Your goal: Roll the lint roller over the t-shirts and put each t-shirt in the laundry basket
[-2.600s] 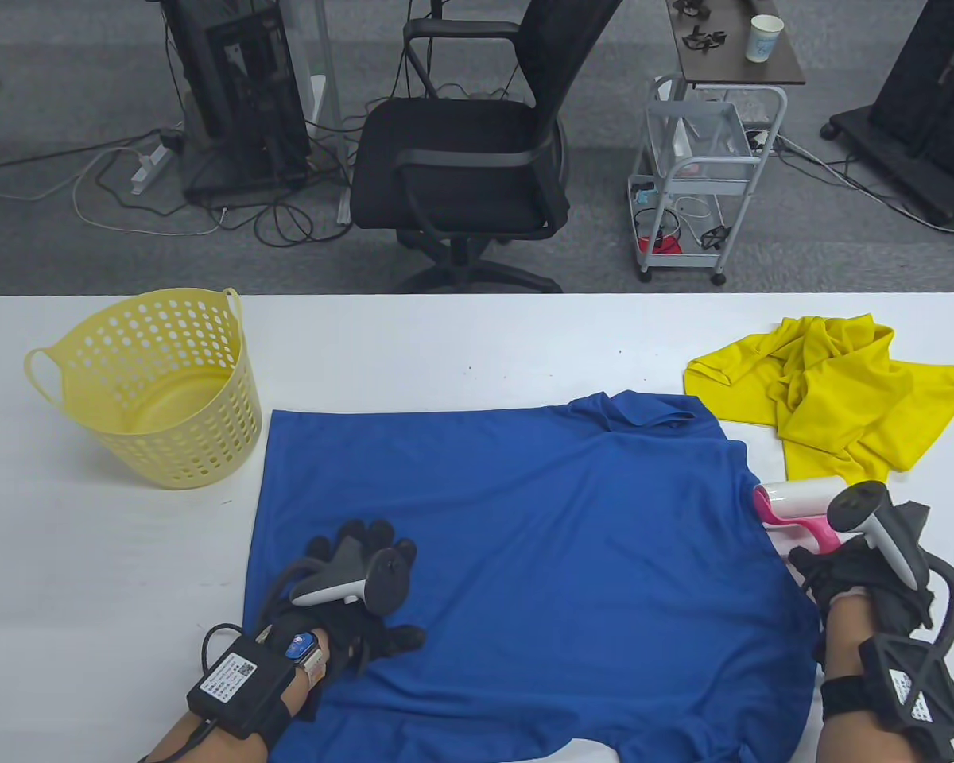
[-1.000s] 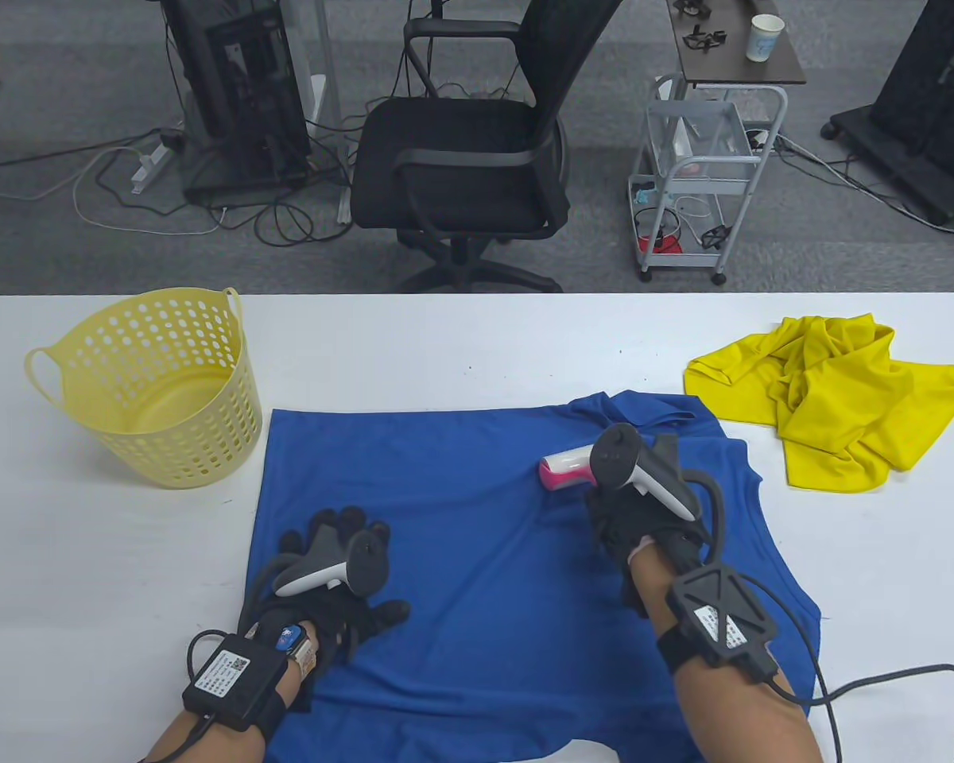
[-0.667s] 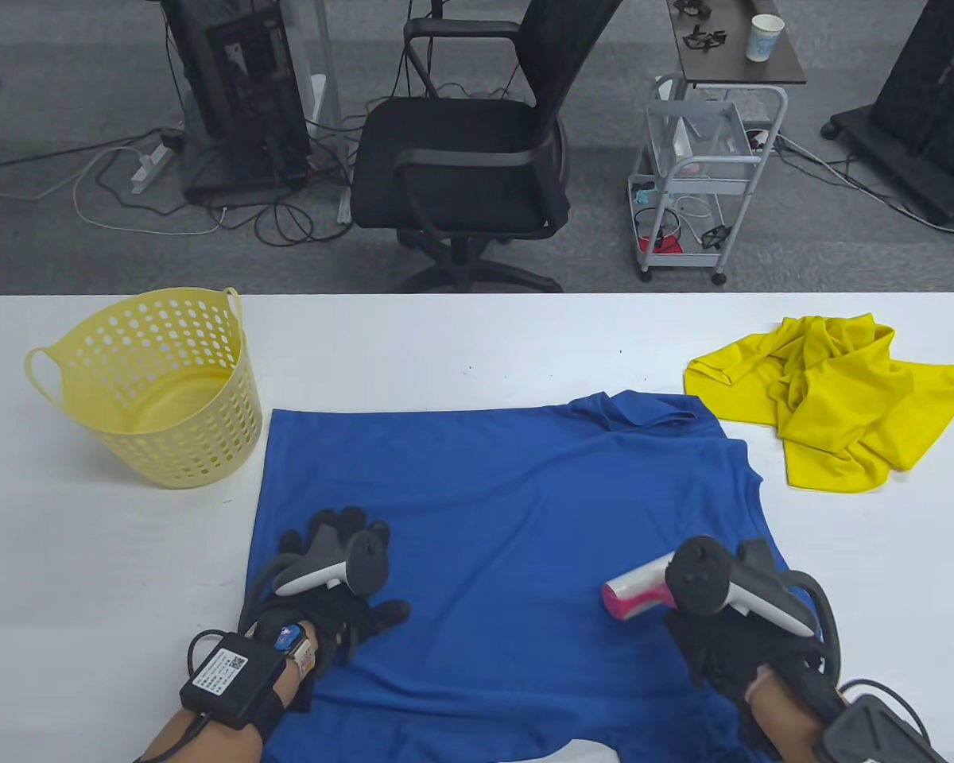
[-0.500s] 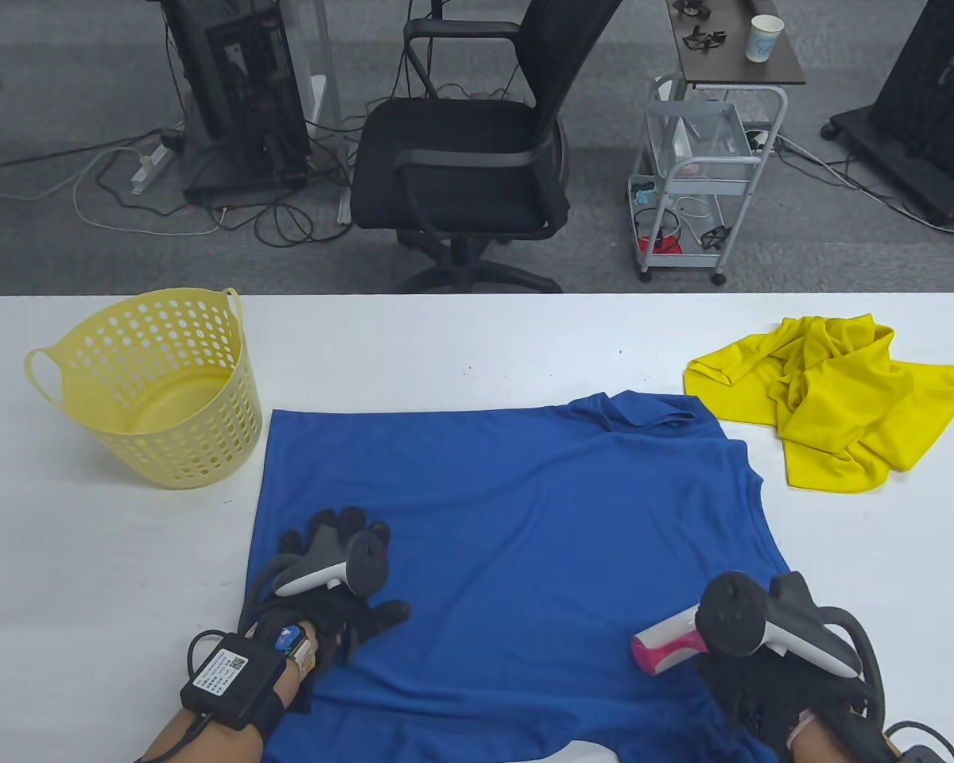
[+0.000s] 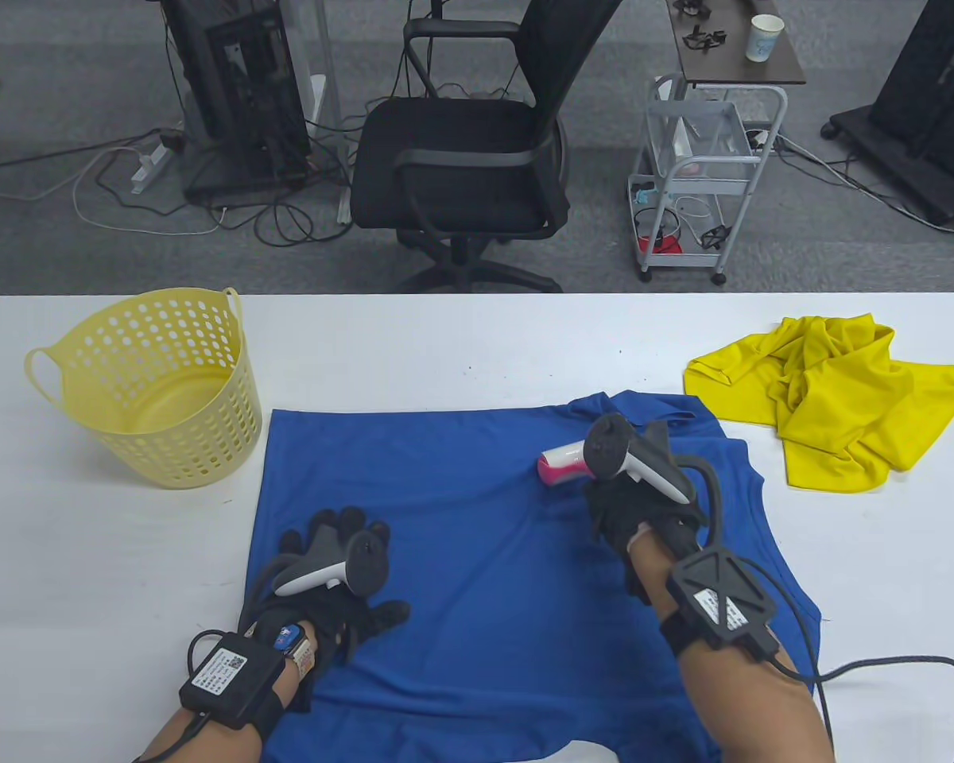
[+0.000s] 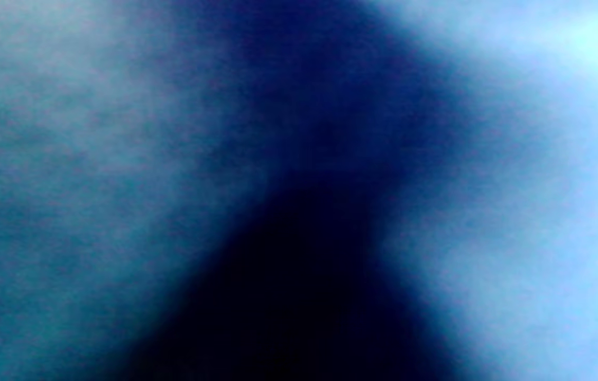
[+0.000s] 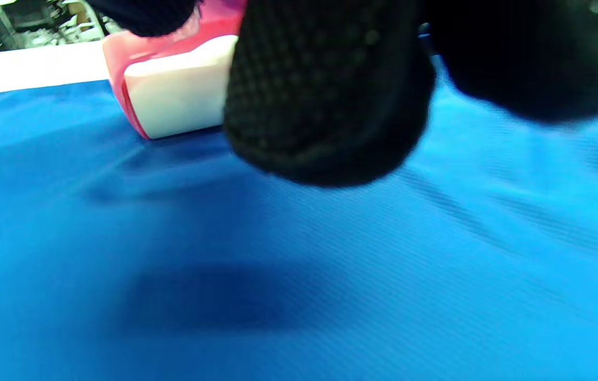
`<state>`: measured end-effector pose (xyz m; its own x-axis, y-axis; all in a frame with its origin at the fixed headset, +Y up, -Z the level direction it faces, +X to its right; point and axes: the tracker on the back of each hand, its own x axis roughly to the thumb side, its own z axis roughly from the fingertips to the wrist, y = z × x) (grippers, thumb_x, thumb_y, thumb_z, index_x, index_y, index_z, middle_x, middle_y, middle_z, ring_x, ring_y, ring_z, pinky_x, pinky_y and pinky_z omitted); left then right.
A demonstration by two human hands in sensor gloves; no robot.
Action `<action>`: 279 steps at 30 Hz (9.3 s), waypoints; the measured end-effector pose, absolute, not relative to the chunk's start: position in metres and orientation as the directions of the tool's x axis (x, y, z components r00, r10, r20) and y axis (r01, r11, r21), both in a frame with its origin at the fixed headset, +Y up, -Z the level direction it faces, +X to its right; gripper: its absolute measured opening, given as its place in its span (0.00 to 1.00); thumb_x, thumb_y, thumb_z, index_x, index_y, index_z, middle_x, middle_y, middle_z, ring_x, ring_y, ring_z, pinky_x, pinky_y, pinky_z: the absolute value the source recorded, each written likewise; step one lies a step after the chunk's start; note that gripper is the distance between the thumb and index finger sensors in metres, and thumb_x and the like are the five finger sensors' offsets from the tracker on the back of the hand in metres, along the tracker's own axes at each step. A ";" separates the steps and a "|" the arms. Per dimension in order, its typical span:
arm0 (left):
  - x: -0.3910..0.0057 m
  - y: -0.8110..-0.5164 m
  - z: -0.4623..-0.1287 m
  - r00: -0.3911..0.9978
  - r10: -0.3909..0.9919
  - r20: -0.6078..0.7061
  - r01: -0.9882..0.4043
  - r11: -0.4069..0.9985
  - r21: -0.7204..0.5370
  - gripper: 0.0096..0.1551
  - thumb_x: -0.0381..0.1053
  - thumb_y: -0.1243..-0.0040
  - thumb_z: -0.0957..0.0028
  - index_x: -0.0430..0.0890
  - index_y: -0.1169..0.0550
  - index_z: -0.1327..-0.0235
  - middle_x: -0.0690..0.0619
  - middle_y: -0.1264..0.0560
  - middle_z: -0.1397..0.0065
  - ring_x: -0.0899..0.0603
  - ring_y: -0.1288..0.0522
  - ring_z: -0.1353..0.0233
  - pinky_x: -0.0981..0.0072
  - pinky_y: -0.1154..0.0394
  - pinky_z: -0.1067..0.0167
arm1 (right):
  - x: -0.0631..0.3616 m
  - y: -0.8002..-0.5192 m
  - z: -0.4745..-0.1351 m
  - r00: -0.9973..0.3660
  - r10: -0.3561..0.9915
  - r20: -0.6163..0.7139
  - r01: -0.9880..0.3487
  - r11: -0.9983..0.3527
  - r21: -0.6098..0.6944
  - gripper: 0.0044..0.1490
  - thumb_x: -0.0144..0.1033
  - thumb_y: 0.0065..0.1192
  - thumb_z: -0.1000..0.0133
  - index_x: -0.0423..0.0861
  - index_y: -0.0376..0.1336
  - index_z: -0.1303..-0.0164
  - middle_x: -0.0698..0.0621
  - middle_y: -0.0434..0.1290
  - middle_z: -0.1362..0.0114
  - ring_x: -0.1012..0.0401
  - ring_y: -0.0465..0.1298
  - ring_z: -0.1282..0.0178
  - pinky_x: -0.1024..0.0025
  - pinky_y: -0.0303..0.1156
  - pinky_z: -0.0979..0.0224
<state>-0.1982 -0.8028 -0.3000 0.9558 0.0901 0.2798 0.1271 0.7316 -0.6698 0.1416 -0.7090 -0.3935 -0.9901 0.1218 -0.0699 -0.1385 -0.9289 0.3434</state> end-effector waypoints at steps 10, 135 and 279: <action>-0.198 -0.803 -0.300 0.956 0.088 0.279 0.128 0.732 -0.670 0.63 0.82 0.71 0.65 0.54 0.84 0.41 0.42 0.89 0.29 0.26 0.87 0.29 0.16 0.76 0.41 | 0.182 -0.705 -0.348 -0.984 0.176 0.014 -0.154 -0.894 0.421 0.41 0.51 0.48 0.42 0.48 0.42 0.23 0.43 0.74 0.50 0.63 0.83 0.73 0.68 0.83 0.70; -0.085 -0.697 -0.249 0.471 0.822 0.321 -0.620 0.567 -0.543 0.65 0.73 0.59 0.53 0.33 0.74 0.36 0.32 0.51 0.21 0.32 0.34 0.25 0.31 0.34 0.36 | 0.093 -0.700 -0.239 -0.237 0.908 0.346 -0.754 -0.397 0.524 0.45 0.37 0.48 0.44 0.41 0.33 0.25 0.35 0.46 0.23 0.43 0.69 0.32 0.47 0.70 0.34; -0.329 -0.731 -0.278 0.860 -0.345 -0.377 0.161 0.883 -0.441 0.42 0.59 0.48 0.46 0.37 0.42 0.27 0.38 0.19 0.34 0.39 0.12 0.43 0.42 0.17 0.51 | 0.196 -0.781 -0.325 -0.978 0.184 0.102 -0.089 -0.800 0.593 0.58 0.70 0.36 0.50 0.53 0.18 0.28 0.39 0.14 0.26 0.35 0.20 0.25 0.23 0.25 0.32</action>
<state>-0.3289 -0.7307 -0.2781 0.8599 -0.3446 -0.3765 0.1607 0.8829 -0.4411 0.1963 -0.7809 -0.3255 -0.9776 0.1841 0.1017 -0.0890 -0.8001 0.5933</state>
